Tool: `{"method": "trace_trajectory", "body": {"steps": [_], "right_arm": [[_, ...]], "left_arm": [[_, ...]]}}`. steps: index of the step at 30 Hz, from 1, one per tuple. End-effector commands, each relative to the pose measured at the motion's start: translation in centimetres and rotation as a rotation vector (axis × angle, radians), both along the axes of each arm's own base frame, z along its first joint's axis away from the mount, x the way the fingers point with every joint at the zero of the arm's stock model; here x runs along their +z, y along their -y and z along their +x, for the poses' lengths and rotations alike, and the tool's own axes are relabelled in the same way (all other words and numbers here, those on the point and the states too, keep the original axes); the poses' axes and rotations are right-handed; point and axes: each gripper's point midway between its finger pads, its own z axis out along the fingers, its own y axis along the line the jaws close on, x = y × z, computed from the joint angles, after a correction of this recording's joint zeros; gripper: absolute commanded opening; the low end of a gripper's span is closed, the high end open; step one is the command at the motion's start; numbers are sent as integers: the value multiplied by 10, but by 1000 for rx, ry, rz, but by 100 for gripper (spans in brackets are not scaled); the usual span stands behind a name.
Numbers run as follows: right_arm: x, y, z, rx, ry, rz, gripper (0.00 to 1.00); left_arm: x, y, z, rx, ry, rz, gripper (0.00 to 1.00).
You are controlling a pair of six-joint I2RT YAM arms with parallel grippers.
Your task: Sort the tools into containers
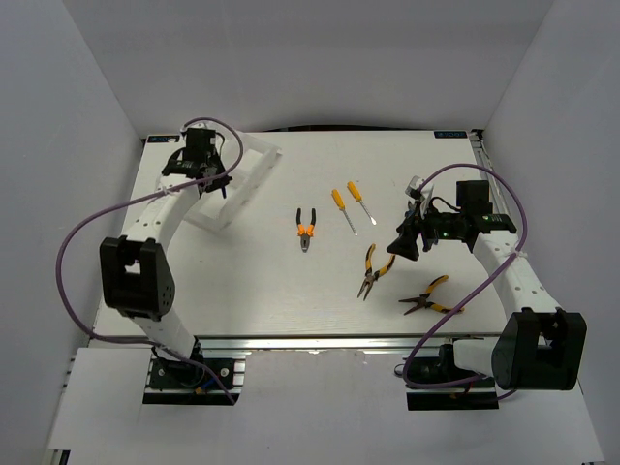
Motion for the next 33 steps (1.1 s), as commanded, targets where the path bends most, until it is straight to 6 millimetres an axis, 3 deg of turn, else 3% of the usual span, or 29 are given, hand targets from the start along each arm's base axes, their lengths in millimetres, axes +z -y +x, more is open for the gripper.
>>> {"method": "trace_trajectory", "body": {"steps": [1, 5, 14, 22, 30, 33], "right_arm": [[14, -4, 6, 20, 61, 19, 78], [12, -4, 6, 18, 62, 16, 78], [7, -4, 6, 16, 47, 16, 78], [12, -5, 11, 14, 44, 22, 78], [14, -6, 10, 18, 45, 27, 78], [15, -6, 10, 19, 45, 28, 78]], "left_arm": [[-5, 22, 13, -180, -35, -15, 0], [-26, 18, 18, -193, -111, 22, 0], [-48, -6, 9, -168, -203, 86, 0], [-66, -19, 15, -175, -277, 54, 15], [-68, -24, 34, -170, -285, 16, 24], [-70, -25, 35, -164, -291, 13, 34]]}}
